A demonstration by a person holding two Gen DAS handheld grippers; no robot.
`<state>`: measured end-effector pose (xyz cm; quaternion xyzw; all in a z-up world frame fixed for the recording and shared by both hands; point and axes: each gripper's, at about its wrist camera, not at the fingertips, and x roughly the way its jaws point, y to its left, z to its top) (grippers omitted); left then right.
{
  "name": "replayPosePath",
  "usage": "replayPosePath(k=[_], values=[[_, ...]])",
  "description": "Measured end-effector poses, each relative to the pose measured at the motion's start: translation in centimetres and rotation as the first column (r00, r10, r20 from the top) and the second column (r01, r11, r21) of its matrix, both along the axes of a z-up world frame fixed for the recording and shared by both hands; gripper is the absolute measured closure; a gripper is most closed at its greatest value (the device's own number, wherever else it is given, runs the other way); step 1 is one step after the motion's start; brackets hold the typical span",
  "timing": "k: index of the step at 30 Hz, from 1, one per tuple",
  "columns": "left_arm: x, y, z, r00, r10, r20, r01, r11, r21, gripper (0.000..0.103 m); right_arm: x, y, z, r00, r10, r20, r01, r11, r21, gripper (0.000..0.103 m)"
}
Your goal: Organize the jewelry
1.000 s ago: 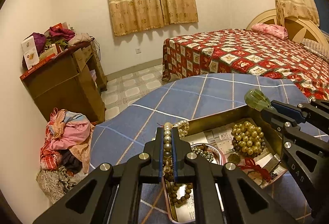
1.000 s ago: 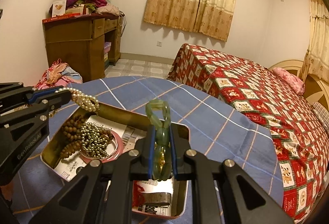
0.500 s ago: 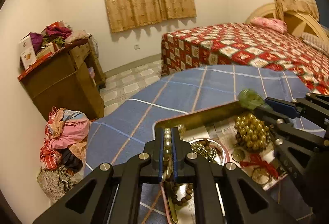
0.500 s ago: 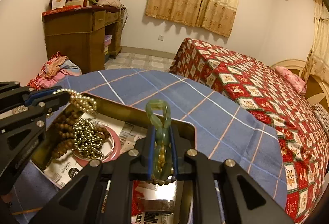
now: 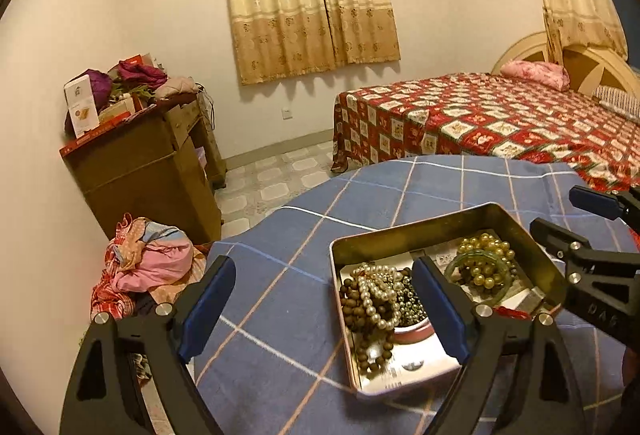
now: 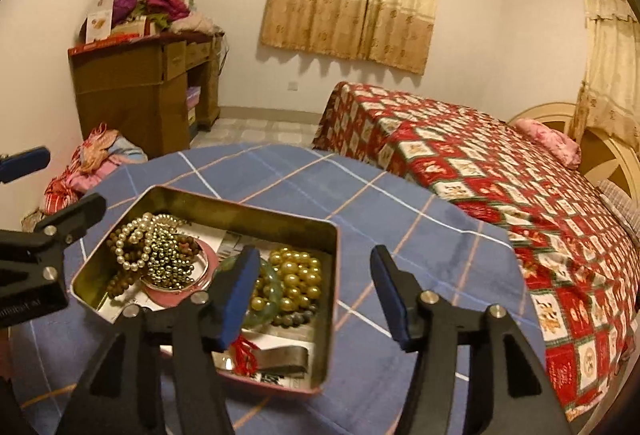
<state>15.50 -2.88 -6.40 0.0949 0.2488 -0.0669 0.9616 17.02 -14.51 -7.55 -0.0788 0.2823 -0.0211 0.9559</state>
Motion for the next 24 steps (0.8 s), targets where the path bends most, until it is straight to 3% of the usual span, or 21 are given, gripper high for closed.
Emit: replayPosePath(k=[24], values=[[-2.8, 0.4, 1.6, 0.999, 0.022, 0.027, -0.022, 1.000, -0.007, 0.013, -2.4, 0.2, 1.7, 0.998, 0.002, 0.059, -0.003, 1.000, 0.016, 0.038]])
